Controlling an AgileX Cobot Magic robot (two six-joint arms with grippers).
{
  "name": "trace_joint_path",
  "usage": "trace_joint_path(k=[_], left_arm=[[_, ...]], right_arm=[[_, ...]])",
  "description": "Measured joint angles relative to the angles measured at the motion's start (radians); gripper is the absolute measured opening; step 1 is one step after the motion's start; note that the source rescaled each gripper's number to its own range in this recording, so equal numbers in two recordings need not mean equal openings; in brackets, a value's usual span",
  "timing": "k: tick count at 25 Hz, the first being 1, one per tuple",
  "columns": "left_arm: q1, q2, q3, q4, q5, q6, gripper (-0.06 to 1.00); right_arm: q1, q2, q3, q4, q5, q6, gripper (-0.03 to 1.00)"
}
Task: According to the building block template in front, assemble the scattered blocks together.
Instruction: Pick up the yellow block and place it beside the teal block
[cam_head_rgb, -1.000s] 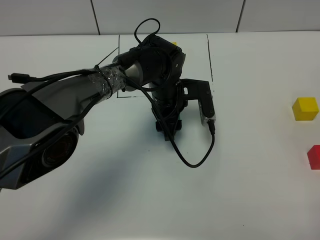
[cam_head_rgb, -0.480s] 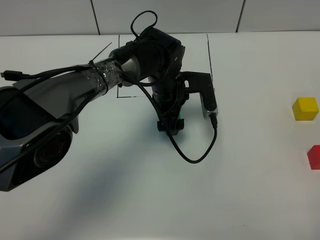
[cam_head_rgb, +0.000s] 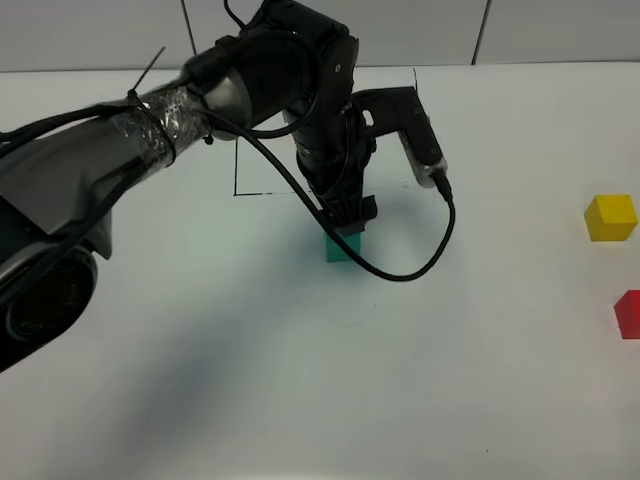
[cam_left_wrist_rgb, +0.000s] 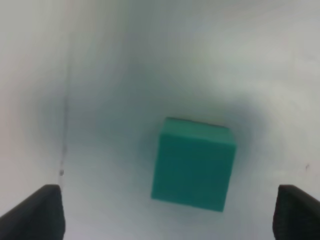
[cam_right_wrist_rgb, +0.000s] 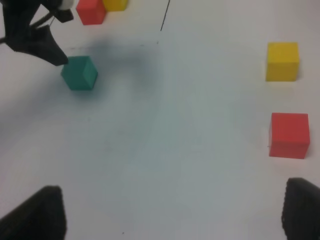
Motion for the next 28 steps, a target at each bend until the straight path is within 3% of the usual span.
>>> trace_joint_path(k=[5, 9, 17, 22, 28], left_arm=[[0.080, -0.063, 0.000, 0.008, 0.030, -0.109, 0.89], [0.173, -0.111, -0.001, -0.040, 0.060, -0.190, 0.87], [0.320, -0.149, -0.001, -0.090, 0.173, -0.249, 0.82], [0.402, -0.157, -0.001, -0.120, 0.176, -0.262, 0.81], [0.500, -0.220, 0.018, -0.221, 0.176, -0.267, 0.81]], right_arm=[[0.000, 0.000, 0.000, 0.000, 0.000, 0.002, 0.82], [0.000, 0.000, 0.000, 0.000, 0.000, 0.003, 0.82], [0.000, 0.000, 0.000, 0.000, 0.000, 0.003, 0.82], [0.000, 0.000, 0.000, 0.000, -0.001, 0.004, 0.82], [0.000, 0.000, 0.000, 0.000, -0.001, 0.006, 0.82]])
